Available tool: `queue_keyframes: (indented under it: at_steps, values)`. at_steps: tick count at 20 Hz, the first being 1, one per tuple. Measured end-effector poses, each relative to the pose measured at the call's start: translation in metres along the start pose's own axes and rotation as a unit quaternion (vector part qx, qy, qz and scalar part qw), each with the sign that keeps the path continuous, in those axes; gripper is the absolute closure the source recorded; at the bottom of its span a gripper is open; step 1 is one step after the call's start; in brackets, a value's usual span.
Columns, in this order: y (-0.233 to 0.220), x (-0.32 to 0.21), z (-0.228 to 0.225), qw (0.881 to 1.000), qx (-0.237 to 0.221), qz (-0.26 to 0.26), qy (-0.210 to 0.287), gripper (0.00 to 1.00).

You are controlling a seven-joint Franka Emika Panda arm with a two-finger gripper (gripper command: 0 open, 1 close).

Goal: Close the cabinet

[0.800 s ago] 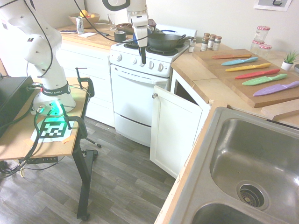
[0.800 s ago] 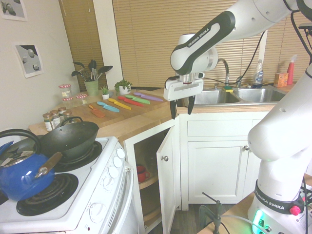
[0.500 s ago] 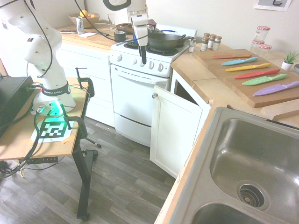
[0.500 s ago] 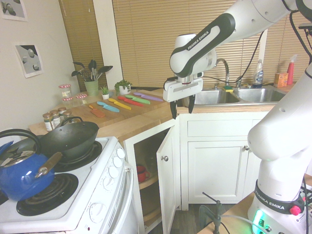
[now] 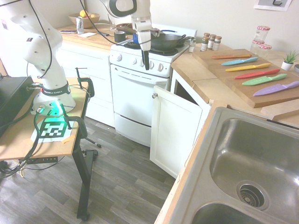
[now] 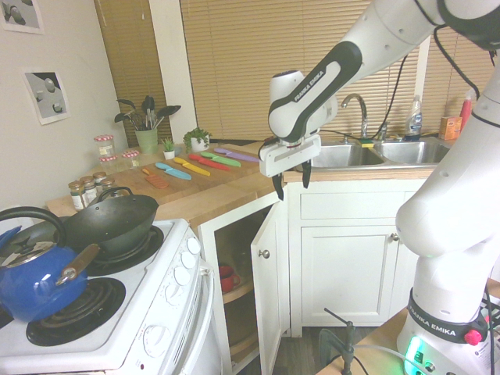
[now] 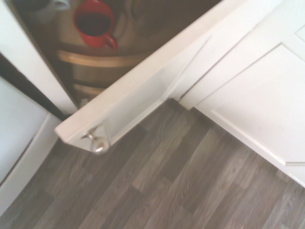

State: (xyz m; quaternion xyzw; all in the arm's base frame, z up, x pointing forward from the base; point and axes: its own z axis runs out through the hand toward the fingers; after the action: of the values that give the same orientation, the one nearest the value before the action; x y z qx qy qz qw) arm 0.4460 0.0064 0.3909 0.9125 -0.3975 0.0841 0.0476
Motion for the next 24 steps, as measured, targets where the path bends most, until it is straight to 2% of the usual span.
queue_keyframes:
  at_steps: [10, 24]
  values:
    - [-0.027, 0.029, 0.07, 0.999, -0.02, 0.01, -0.032, 0.0]
    - [-0.059, 0.044, 0.165, 0.997, -0.045, 0.006, -0.06, 0.0]
